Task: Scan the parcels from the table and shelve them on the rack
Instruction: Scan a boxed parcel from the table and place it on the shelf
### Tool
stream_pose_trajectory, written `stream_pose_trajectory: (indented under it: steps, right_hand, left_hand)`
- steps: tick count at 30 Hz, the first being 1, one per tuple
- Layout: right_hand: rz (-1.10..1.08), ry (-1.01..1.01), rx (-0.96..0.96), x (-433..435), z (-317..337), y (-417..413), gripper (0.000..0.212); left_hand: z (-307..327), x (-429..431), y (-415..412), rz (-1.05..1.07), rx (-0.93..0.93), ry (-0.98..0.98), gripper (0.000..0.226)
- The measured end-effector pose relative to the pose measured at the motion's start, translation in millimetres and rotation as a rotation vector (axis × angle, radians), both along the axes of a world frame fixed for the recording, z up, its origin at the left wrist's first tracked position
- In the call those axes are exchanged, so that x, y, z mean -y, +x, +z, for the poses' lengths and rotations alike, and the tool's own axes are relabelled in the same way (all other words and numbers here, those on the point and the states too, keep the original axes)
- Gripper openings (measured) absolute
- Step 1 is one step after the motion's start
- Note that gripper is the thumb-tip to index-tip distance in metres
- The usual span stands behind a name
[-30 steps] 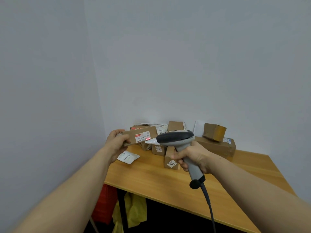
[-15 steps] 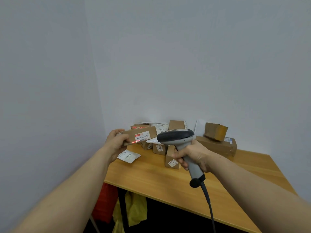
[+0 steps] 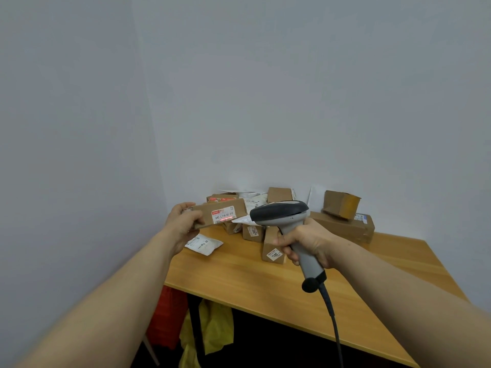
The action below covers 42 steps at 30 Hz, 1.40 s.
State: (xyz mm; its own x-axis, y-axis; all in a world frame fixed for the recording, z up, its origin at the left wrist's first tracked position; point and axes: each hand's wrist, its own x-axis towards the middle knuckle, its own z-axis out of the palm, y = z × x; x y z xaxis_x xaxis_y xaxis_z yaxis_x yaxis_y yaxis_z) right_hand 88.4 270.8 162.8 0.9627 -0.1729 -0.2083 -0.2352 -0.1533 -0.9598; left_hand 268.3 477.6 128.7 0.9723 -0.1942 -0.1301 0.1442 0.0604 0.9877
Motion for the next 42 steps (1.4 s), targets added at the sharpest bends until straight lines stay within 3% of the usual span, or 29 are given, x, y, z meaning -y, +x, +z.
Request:
stream_pose_trajectory:
  steps: [18,22,26,29,32,39,42]
  right_hand:
    - [-0.019,-0.005,-0.030,-16.6,-4.6,3.3,0.021]
    - [-0.064,0.069,-0.005,-25.1,-11.3,3.4,0.014]
    - [-0.188,0.123,0.022,-29.2,-20.5,-2.7,0.022]
    - [-0.349,0.095,0.049,-31.5,-32.1,-8.2,0.030]
    - [-0.426,0.205,0.099,-38.9,-41.9,-18.3,0.032]
    - [-0.211,0.417,0.173,-87.6,-52.4,-61.9,0.054]
    - [-0.141,0.487,0.171,-113.3,-63.1,-91.2,0.050]
  left_hand:
    - [-3.9,-18.9,2.2,-0.016,-0.019,-0.003,0.046]
    - [-7.0,-27.8,0.7,-0.071,-0.052,0.012,0.032]
    - [-15.8,-38.5,-6.2,-0.146,-0.141,0.028,0.018]
    - [-25.0,-48.1,-19.8,-0.228,-0.188,0.035,0.030]
    - [-34.7,-63.0,-44.4,-0.308,-0.257,0.040,0.044]
    - [-40.2,-123.5,-124.2,-0.224,-0.275,-0.061,0.056]
    - [-42.2,-152.6,-178.6,-0.098,-0.275,-0.014,0.064]
